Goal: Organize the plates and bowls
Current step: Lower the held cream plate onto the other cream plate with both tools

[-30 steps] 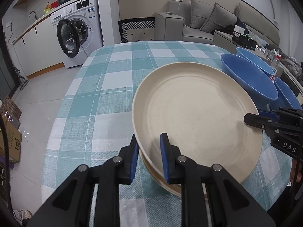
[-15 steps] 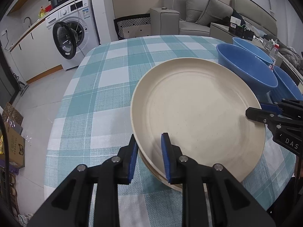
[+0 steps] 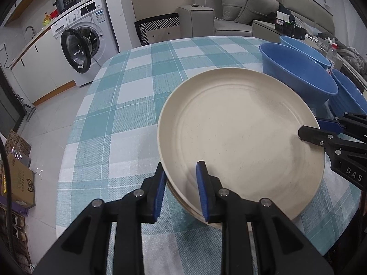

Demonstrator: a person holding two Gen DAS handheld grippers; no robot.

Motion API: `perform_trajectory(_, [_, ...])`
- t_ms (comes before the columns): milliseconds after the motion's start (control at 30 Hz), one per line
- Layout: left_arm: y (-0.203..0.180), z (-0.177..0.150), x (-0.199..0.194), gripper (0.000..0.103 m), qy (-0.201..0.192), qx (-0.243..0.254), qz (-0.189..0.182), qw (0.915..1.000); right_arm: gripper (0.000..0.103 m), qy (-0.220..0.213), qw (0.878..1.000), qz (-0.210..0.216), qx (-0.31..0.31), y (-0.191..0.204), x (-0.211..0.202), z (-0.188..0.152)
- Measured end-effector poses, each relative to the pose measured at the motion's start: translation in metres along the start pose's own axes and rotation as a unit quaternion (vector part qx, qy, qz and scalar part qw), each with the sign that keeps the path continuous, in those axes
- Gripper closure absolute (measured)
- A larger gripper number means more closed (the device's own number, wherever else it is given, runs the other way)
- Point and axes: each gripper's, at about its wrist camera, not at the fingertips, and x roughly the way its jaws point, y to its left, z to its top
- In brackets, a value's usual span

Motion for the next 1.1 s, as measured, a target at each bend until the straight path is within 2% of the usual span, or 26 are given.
perform_trajectory(533, [-0.009,-0.003,0.002,0.074,0.007,0.033,0.023,0.9991,0.077,-0.006,1.000,-0.013,-0.009,0.003,-0.001,-0.007])
perform_trajectory(767, [-0.013,-0.005,0.006,0.065,0.012,0.044,0.029,0.9985,0.077,-0.011,1.000,-0.018,-0.012,0.004,-0.001,-0.006])
perform_trajectory(1100, [-0.013,-0.005,0.006,0.063,0.012,0.046,0.029,0.9985,0.076,-0.015,0.999,-0.031,-0.025,0.007,-0.001,-0.007])
